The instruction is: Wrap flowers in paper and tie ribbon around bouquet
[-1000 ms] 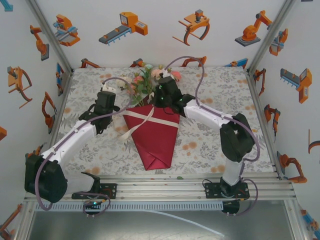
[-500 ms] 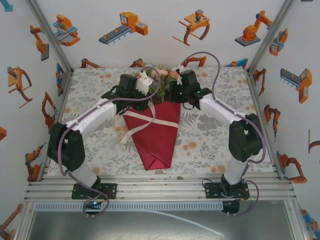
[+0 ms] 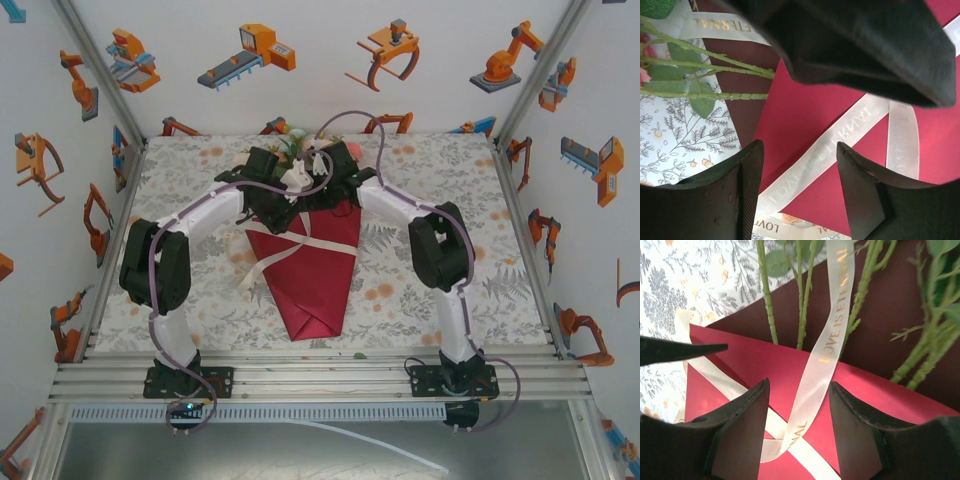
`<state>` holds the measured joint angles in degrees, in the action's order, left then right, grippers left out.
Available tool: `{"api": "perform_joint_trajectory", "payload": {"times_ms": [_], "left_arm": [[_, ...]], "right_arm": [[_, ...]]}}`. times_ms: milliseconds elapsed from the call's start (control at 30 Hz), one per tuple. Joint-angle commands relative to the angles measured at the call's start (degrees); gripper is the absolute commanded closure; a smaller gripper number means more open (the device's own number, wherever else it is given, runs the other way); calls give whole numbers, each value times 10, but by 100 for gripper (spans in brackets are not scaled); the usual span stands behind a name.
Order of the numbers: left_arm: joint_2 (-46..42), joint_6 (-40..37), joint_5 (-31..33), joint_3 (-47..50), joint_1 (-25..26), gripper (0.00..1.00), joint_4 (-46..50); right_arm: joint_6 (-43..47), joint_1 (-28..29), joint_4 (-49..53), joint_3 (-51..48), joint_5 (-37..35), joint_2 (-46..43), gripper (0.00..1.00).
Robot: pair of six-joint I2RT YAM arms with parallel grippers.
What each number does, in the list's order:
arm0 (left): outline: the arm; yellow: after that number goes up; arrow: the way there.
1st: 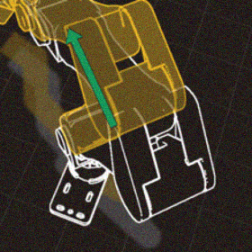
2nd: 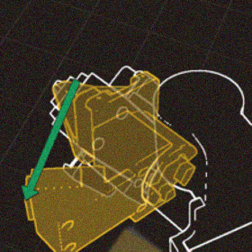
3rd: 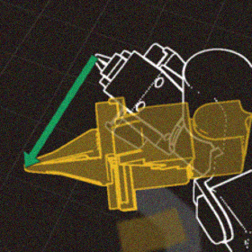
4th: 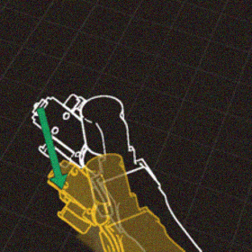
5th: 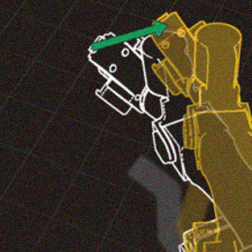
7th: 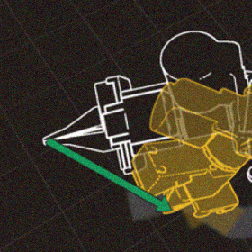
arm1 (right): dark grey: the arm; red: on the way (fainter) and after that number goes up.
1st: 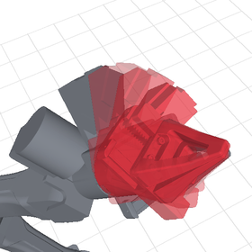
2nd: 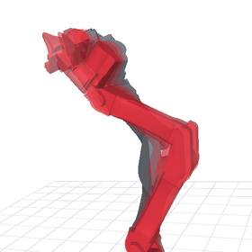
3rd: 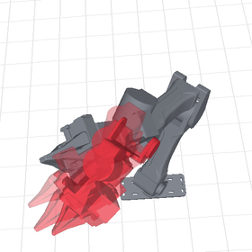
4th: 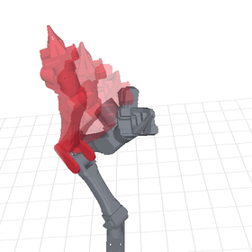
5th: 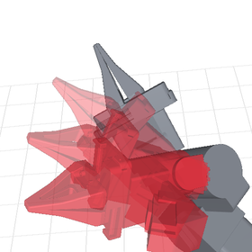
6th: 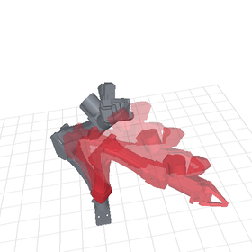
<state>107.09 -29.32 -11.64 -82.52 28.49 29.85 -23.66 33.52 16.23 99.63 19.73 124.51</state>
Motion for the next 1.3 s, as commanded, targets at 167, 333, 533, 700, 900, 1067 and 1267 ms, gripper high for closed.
{"api": "perform_joint_trajectory", "payload": {"times_ms": [167,333,533,700,900,1067,1267], "left_arm": [[35,-51,-45,-17,2,37,25],[53,-57,-66,-31,2,39,74],[71,-54,-88,-40,3,41,94],[82,-50,-84,-47,5,59,93],[64,-51,-89,-44,4,99,92],[22,-33,-137,-17,5,100,77],[-41,32,-196,68,15,98,-18]], "right_arm": [[-24,6,27,28,5,25,54],[-28,8,41,44,2,39,75],[-25,9,53,53,-4,39,71],[-13,17,58,43,-14,40,57],[-19,20,57,46,-13,43,68],[-45,17,45,50,4,17,97],[-166,4,-59,-21,3,-62,100]]}}
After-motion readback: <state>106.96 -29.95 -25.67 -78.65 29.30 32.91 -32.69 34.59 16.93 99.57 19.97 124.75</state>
